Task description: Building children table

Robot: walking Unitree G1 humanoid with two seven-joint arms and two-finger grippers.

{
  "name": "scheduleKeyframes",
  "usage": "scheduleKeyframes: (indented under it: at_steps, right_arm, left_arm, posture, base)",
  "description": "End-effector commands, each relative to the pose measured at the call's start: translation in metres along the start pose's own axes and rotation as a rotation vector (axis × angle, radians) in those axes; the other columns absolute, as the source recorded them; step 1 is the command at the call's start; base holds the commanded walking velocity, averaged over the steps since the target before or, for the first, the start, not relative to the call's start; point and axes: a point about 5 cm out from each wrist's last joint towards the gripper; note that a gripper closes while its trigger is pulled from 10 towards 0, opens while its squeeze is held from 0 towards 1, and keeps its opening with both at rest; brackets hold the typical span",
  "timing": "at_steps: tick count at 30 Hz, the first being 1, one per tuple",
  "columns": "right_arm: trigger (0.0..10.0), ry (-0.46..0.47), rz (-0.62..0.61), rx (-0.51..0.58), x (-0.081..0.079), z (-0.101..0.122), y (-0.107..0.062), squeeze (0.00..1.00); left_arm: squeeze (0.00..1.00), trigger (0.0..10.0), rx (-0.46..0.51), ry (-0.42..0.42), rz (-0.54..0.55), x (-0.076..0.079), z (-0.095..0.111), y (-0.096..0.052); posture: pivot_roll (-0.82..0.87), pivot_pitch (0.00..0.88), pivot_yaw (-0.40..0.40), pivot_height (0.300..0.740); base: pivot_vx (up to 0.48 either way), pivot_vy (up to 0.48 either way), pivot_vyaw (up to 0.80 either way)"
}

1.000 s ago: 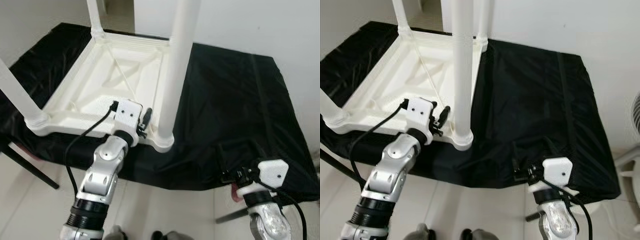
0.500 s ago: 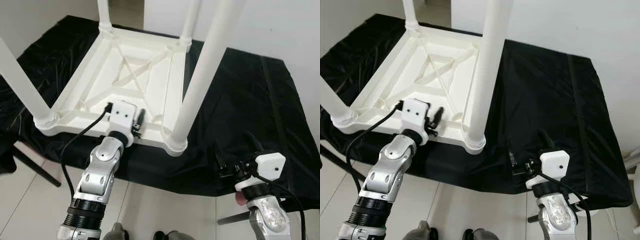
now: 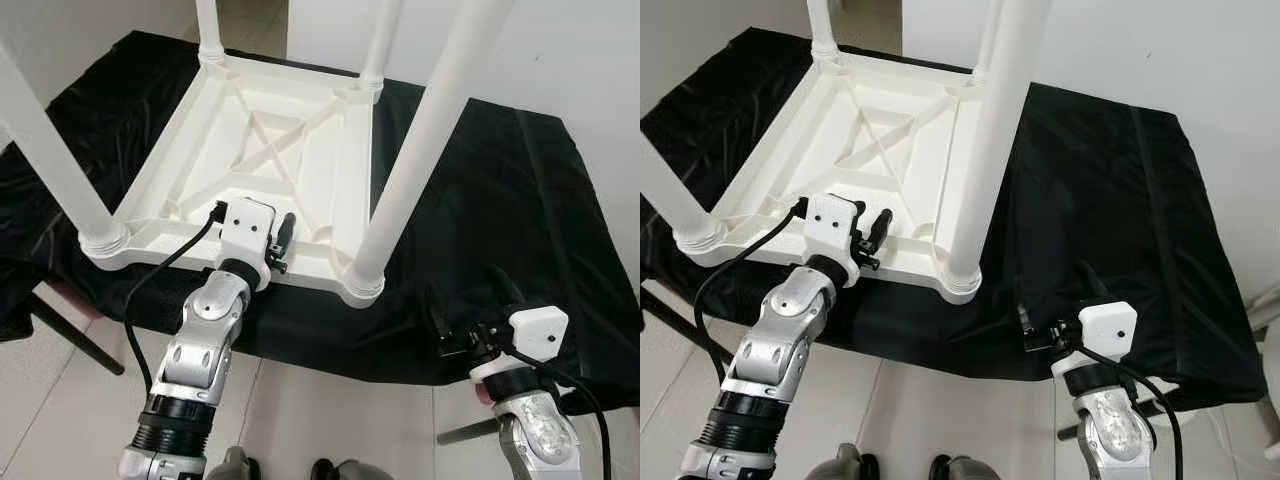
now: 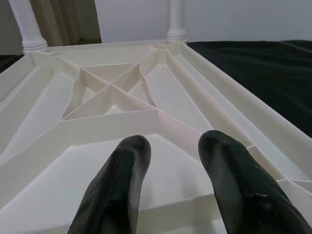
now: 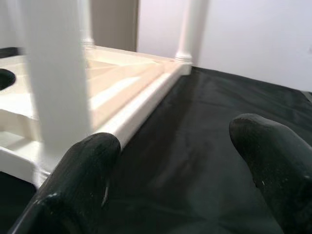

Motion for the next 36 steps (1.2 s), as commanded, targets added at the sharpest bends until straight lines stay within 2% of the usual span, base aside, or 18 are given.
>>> scheduleKeyframes:
  at_steps: [1,4,8,13,20,32,36]
  right_arm:
    - [10.0,0.007,0.005,-0.016,-0.001,-0.003,-0.002,0.0]
    - [10.0,0.004,0.006,-0.017,-0.001,-0.004,-0.001,0.0]
    - [10.0,0.003,0.007,-0.017,-0.001,-0.004,-0.001,0.0]
    - [10.0,-0.003,0.009,-0.018,0.0,-0.005,-0.001,0.0]
    - [10.0,-0.008,0.011,-0.019,0.0,-0.005,-0.001,0.0]
    - [10.0,-0.009,0.012,-0.014,-0.001,-0.005,0.0,0.0]
    - [10.0,-0.009,0.012,-0.013,-0.001,-0.005,0.0,0.0]
  left_arm:
    - [0.0,10.0,-0.026,-0.005,-0.007,0.0,-0.006,0.0]
    - [0.0,10.0,-0.032,-0.005,-0.004,0.001,-0.007,-0.001]
    - [0.0,10.0,-0.022,0.008,-0.007,0.001,-0.007,-0.001]
    - [0.0,10.0,-0.016,0.065,-0.032,0.004,-0.007,-0.003]
    - [0.0,10.0,-0.009,0.071,-0.092,0.01,-0.006,-0.005]
    - [0.0,10.0,-0.007,0.074,-0.11,0.011,-0.005,-0.005]
    - [0.0,10.0,-0.004,0.076,-0.11,0.011,-0.005,-0.005]
  posture:
    - [0.01,0.164,-0.079,0.74]
    - [0.01,0.163,-0.079,0.74]
    - [0.01,0.163,-0.078,0.74]
    - [0.01,0.161,-0.079,0.74]
    - [0.01,0.163,-0.08,0.74]
    - [0.01,0.166,-0.077,0.74]
    - [0.01,0.166,-0.077,0.74]
  base:
    - [0.0,0.334,0.0]
    - [0.0,0.476,0.0]
    - [0.0,0.0,0.0]
    - [0.0,0.0,0.0]
    - [0.0,0.0,0.0]
    - [0.0,0.0,0.0]
    - [0.0,-0.48,0.0]
Point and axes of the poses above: a point about 5 cm out from each wrist's last joint towards the gripper, its own y axis pointing out of the wrist towards the gripper, its own z axis along the axis of the wrist's last joint, x = y × z, and after that the axes turned 3 degrees about -y, right-handed
